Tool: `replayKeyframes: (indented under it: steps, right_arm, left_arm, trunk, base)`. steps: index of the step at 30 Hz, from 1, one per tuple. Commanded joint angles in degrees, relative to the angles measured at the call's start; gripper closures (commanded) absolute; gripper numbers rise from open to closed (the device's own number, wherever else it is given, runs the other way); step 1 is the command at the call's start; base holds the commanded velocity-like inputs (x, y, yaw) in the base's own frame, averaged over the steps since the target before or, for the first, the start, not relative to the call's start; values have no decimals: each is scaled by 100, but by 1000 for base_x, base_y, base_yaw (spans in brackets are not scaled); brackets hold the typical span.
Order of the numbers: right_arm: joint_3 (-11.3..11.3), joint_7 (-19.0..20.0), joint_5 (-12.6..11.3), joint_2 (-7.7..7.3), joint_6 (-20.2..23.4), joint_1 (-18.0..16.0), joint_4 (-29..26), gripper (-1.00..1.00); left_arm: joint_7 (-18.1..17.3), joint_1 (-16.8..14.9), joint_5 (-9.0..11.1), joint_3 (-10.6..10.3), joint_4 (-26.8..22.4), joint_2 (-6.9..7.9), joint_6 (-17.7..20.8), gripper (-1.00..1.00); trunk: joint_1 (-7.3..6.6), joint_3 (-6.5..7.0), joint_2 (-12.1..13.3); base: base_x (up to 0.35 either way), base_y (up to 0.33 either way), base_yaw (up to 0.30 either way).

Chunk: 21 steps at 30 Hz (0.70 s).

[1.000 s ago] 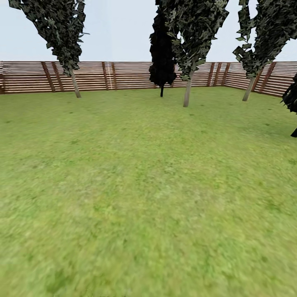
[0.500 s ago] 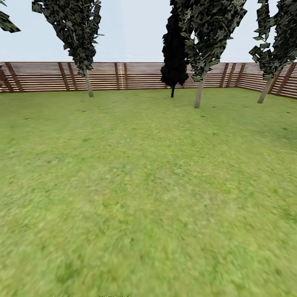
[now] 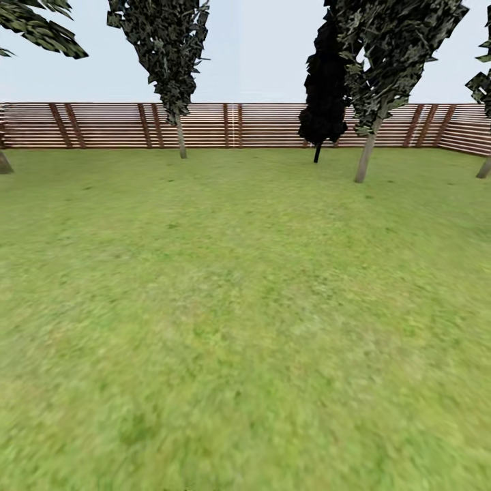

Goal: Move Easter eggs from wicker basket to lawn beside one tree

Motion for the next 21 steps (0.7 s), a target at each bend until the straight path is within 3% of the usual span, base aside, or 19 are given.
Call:
replayKeyframes:
  steps: [1,21]
  right_arm:
    - [-3,2,3,-2,-19,-2,10,-100]
    - [-3,-6,3,3,-20,-2,13,-100]
  left_arm:
    - [-2,2,2,1,-6,2,-3,-100]
    - [-2,2,2,-1,-6,3,-3,-100]
  trunk:
    - [0,-3,-2]
    - [0,58,-2]
  base:
    - [0,0,290]
    - [0,0,275]
